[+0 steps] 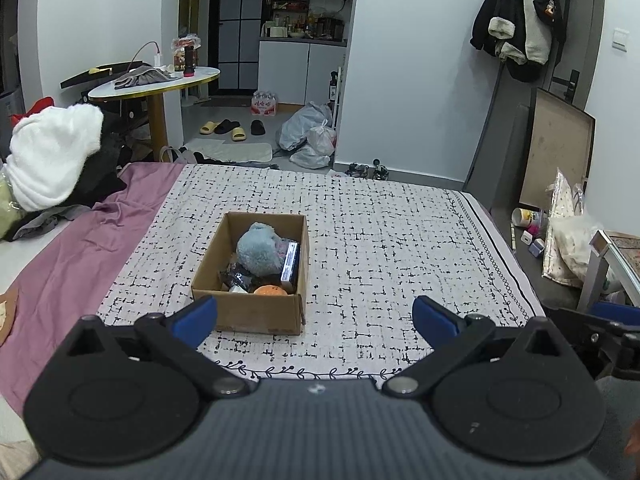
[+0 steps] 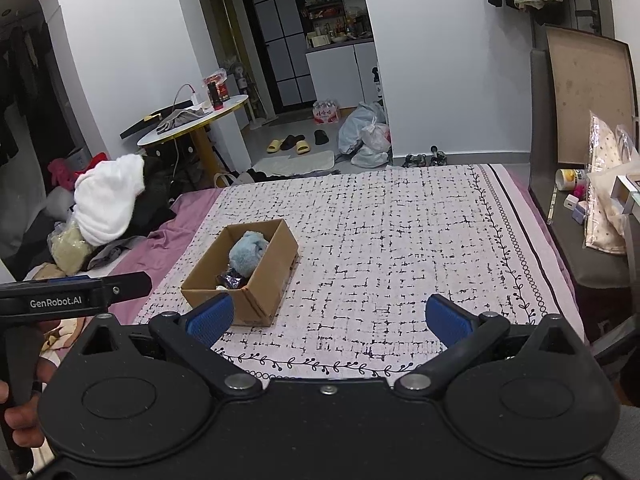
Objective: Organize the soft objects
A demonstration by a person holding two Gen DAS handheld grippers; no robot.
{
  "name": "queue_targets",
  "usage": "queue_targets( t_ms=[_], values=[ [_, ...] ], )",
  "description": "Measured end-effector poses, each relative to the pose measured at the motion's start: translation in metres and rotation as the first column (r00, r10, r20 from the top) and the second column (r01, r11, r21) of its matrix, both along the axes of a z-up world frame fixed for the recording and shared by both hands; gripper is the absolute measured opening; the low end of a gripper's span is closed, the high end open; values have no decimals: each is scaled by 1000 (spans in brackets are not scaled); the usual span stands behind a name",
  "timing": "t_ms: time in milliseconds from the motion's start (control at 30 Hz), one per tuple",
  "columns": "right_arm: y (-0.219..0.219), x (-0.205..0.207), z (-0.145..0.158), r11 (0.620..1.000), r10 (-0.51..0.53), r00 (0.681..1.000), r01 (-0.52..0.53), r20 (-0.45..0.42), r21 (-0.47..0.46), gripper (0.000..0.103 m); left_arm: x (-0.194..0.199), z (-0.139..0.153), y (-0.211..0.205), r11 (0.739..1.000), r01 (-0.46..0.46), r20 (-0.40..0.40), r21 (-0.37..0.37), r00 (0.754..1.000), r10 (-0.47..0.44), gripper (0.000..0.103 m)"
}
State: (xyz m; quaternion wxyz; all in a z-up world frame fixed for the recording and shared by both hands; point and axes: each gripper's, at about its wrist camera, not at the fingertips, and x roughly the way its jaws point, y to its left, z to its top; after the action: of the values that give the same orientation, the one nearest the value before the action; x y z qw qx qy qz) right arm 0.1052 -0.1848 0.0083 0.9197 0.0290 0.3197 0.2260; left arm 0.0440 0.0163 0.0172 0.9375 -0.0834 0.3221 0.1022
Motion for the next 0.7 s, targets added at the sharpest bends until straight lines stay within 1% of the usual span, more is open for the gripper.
queue_targets(
  t_ms=[367, 700],
  values=[
    [-2, -1, 0, 1000, -6, 1000, 6, 0, -1, 103, -3, -5, 0, 1000, 3, -2, -8, 1000, -3, 103],
    [3, -3, -2, 1000, -2, 1000, 2, -3, -9, 103, -6, -6, 10, 1000, -12, 1, -23, 1000, 12, 103]
  ],
)
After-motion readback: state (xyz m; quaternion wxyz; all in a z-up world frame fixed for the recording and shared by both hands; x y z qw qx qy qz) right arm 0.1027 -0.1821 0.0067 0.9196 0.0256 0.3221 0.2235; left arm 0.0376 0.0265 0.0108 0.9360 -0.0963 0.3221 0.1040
